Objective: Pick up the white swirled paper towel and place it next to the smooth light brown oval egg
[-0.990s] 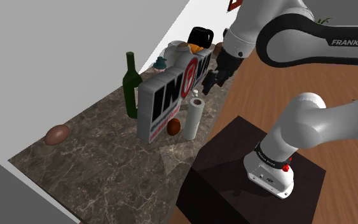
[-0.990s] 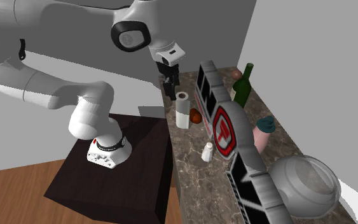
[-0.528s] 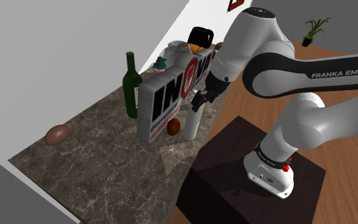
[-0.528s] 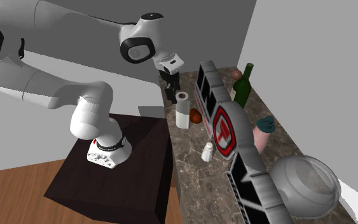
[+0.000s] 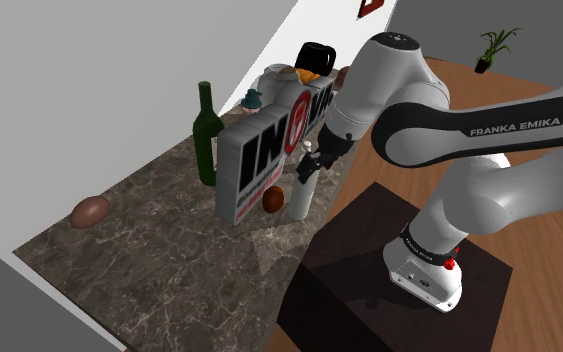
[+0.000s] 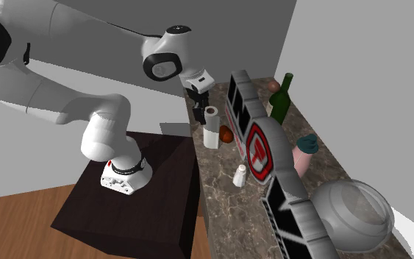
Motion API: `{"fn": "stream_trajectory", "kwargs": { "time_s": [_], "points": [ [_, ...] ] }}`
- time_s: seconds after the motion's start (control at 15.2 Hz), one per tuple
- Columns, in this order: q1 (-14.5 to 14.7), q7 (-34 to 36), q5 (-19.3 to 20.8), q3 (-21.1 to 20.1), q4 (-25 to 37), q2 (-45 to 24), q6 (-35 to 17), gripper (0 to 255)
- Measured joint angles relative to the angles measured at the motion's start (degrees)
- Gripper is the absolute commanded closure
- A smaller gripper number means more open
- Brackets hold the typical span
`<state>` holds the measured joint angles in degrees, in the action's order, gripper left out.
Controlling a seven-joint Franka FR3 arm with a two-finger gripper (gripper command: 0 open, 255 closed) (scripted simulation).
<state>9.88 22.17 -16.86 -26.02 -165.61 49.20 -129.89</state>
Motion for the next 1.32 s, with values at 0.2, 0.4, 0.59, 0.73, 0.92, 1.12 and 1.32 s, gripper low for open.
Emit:
{"fn": "stream_trajectory", "kwargs": {
  "time_s": [0.2, 0.4, 0.59, 0.73, 0.92, 1.12, 1.32],
  "points": [
    [0.02, 0.01, -0.03, -0.03, -0.06, -0.02, -0.09, 0],
    [0.02, 0.02, -0.03, -0.03, -0.04, -0.02, -0.11, 255],
    [0.02, 0.02, -0.03, -0.03, -0.05, -0.01, -0.10, 255],
    [0.02, 0.02, -0.03, -0.03, -0.05, -0.01, -0.09, 255],
    [0.02, 0.02, -0.03, -0.03, -0.04, -0.02, -0.10, 255],
    [-0.02, 0.04, 0.23, 0.26, 0.69, 0.57, 1.21, 255],
    [-0.30, -0.18, 0.88, 1.10, 2.27, 1.67, 3.85, 255]
  ]
}}
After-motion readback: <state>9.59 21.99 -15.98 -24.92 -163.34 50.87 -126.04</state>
